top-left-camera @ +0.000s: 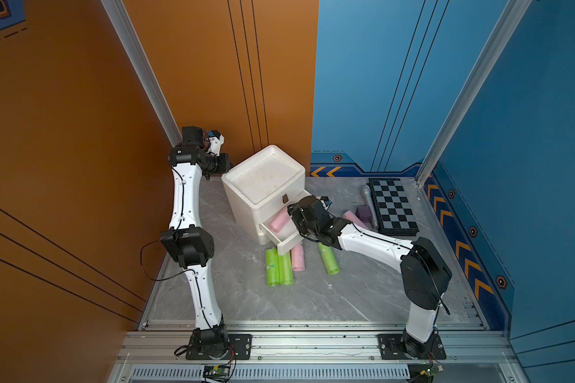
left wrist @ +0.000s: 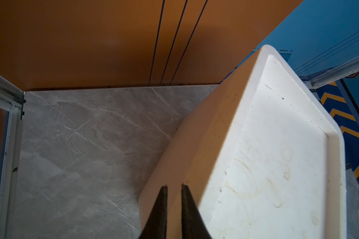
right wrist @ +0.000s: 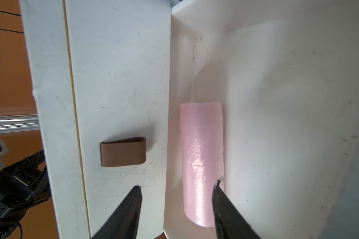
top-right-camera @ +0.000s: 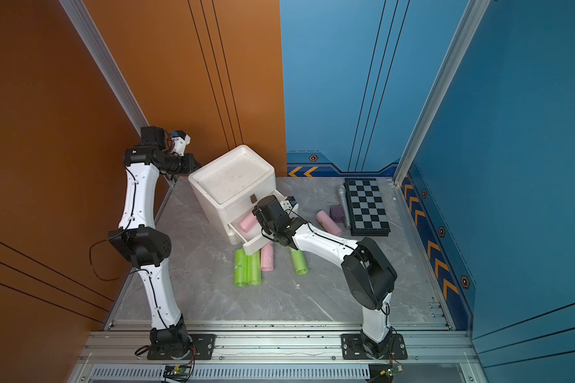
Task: Sort the rolls of trash bags by color and place them into the drawer
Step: Place the roll of trash bags in the drawer, then pick up the roll of trash bags from the center of the board.
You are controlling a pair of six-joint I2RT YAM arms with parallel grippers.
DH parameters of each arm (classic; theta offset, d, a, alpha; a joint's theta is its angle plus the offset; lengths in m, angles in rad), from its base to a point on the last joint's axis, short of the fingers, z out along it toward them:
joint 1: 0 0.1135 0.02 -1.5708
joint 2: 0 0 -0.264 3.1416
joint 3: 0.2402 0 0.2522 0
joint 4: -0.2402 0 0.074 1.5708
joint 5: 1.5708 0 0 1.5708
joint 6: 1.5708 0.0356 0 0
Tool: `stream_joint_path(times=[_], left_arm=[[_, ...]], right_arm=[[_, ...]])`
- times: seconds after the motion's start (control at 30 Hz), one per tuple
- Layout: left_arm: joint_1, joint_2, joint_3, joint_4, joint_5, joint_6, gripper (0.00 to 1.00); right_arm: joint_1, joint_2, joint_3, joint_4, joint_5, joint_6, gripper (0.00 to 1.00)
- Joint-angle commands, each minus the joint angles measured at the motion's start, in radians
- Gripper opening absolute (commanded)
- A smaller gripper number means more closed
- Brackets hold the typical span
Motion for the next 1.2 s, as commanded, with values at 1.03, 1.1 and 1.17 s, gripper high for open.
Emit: stream_joint_path(times=[1.03,1.1,1.17], left_arm=[[-0.02,-0.043,-0.038,-0.086,0.003,-0.005,0.17],[-0.02,-0.044,-0.043,-0.087,0.003,-0.005,0.17],[-0.021,-0.044,-0.044,-0.086,0.003,-0.004,0.16]], right_arm=[[0.113,-0.196,-0.336,-0.226,0.017,-0.768,0.6],[0.113,-0.169,-0.327,-0.225,0.01,-0.762,0.61],[0.115,-0.147,-0.324,-0.22,0.004,-0.757,0.61]])
